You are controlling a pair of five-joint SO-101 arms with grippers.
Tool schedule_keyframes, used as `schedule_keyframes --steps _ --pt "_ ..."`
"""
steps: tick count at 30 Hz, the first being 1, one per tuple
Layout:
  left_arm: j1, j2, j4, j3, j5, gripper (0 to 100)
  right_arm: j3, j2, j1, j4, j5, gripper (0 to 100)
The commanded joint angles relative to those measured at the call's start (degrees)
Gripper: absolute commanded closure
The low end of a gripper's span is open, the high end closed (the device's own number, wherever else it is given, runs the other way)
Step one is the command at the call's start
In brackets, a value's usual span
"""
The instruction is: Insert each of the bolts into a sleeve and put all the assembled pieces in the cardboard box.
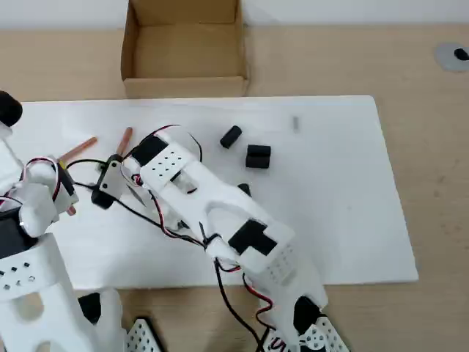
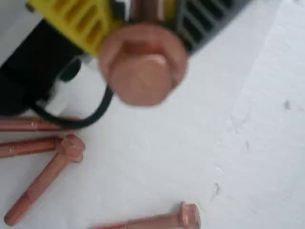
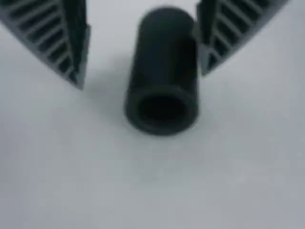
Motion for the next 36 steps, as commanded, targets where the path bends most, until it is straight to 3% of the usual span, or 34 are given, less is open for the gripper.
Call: schedule_keyframes --steps 1,21,29,36 --pt "-0.4 0.0 0.2 -4.0 0.1 99 -0.1 0.8 1.5 -0.8 -0.3 80.0" --pt "-0.4 -0.3 1.1 -4.6 -0.2 99 -0.1 7.9 3.9 -3.0 1.0 80.5" --pt "-0.2 -0.5 0.9 -4.6 -0.2 99 0.0 7.9 4.3 -2.7 0.5 98.4" --pt "-0.2 -0.5 0.9 -4.7 -0.3 99 -0.4 7.6 4.3 -2.7 0.4 98.7"
